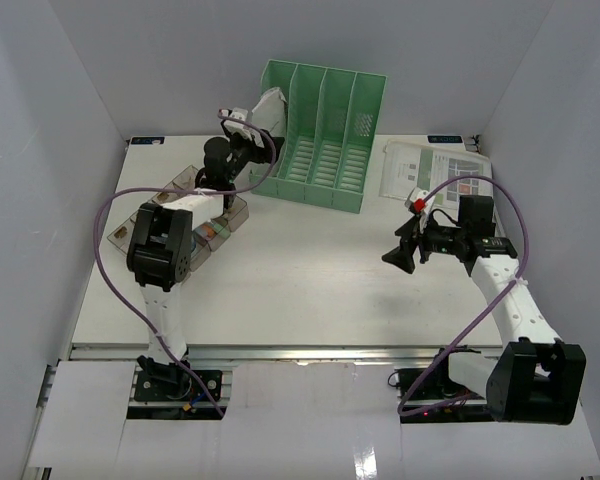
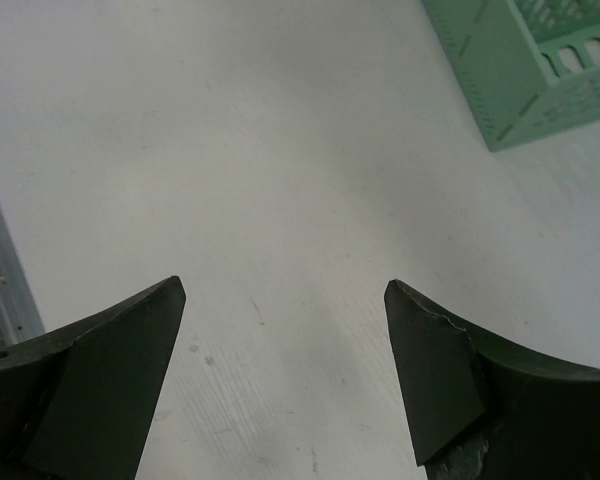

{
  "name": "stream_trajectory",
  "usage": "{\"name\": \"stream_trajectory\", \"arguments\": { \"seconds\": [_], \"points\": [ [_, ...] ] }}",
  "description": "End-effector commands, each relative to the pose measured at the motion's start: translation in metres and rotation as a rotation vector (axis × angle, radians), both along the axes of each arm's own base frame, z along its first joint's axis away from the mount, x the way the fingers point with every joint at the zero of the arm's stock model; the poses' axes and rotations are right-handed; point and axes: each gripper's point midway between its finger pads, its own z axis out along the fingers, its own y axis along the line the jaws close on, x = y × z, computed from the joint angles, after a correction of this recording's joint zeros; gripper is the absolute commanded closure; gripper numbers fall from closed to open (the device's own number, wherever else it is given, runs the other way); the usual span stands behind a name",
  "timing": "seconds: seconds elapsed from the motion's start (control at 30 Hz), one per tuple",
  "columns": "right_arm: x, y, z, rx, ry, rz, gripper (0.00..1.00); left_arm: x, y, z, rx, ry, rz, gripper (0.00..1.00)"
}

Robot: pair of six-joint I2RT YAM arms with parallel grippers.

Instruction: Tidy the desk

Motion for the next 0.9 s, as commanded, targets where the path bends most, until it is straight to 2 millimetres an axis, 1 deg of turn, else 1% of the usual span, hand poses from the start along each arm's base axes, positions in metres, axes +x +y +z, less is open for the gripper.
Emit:
{"name": "stream_trajectory", "arguments": {
  "seconds": [0.0,0.07,0.1,0.17,0.23,0.3,0.33,0.37,0.43,0.47,0.5,0.57,0.6,0.67,0.73,0.83,0.87],
  "points": [
    [0.028,-0.027,-0.016,-0.079,0.004,-0.134,0.11,-0.047,0.014,0.096,-0.060,-0.082,0.014,0.02],
    [0.038,-0.033,-0.027,-0.135,0.000,-0.125,0.09,-0.067,0.024,0.118,-0.063,-0.064,0.039,0.02],
    [0.047,-0.039,-0.029,-0.183,-0.022,-0.113,0.08,-0.079,0.030,0.126,-0.068,-0.044,0.054,0.02],
    [0.074,-0.053,-0.029,-0.294,-0.093,-0.092,0.06,-0.106,0.043,0.135,-0.084,0.003,0.083,0.02],
    [0.104,-0.065,-0.026,-0.399,-0.173,-0.057,0.05,-0.128,0.049,0.134,-0.083,0.040,0.075,0.02],
    [0.134,-0.073,-0.025,-0.457,-0.191,-0.041,0.05,-0.163,0.050,0.130,-0.074,0.061,0.032,0.02],
    [0.146,-0.076,-0.033,-0.479,-0.170,-0.037,0.05,-0.181,0.051,0.126,-0.070,0.075,0.011,0.02],
    [0.155,-0.080,-0.048,-0.496,-0.124,-0.037,0.06,-0.199,0.052,0.119,-0.065,0.095,-0.007,0.02],
    [0.189,-0.086,-0.052,-0.506,-0.077,-0.077,0.08,-0.235,0.055,0.107,-0.048,0.110,-0.043,0.02],
    [0.199,-0.087,-0.054,-0.505,-0.062,-0.082,0.09,-0.249,0.056,0.092,-0.022,0.148,-0.058,0.02],
    [0.216,-0.087,-0.042,-0.503,-0.089,-0.092,0.09,-0.262,0.058,0.084,-0.001,0.158,-0.072,0.02],
    [0.233,-0.089,-0.072,-0.505,-0.026,-0.090,0.10,-0.294,0.060,0.064,0.047,0.166,-0.112,0.02],
    [0.239,-0.091,-0.078,-0.515,-0.017,-0.097,0.10,-0.312,0.062,0.051,0.074,0.174,-0.131,0.02],
    [0.252,-0.096,-0.090,-0.537,-0.005,-0.109,0.10,-0.329,0.066,0.040,0.095,0.163,-0.139,0.02],
    [0.264,-0.101,-0.105,-0.565,0.010,-0.119,0.11,-0.340,0.071,0.030,0.095,0.145,-0.126,0.02],
    [0.274,-0.105,-0.127,-0.609,0.028,-0.114,0.10,-0.346,0.076,0.023,0.089,0.133,-0.100,0.02],
    [0.276,-0.107,-0.129,-0.623,0.023,-0.113,0.10,-0.345,0.078,0.024,0.093,0.135,-0.089,0.02]
  ]
}}
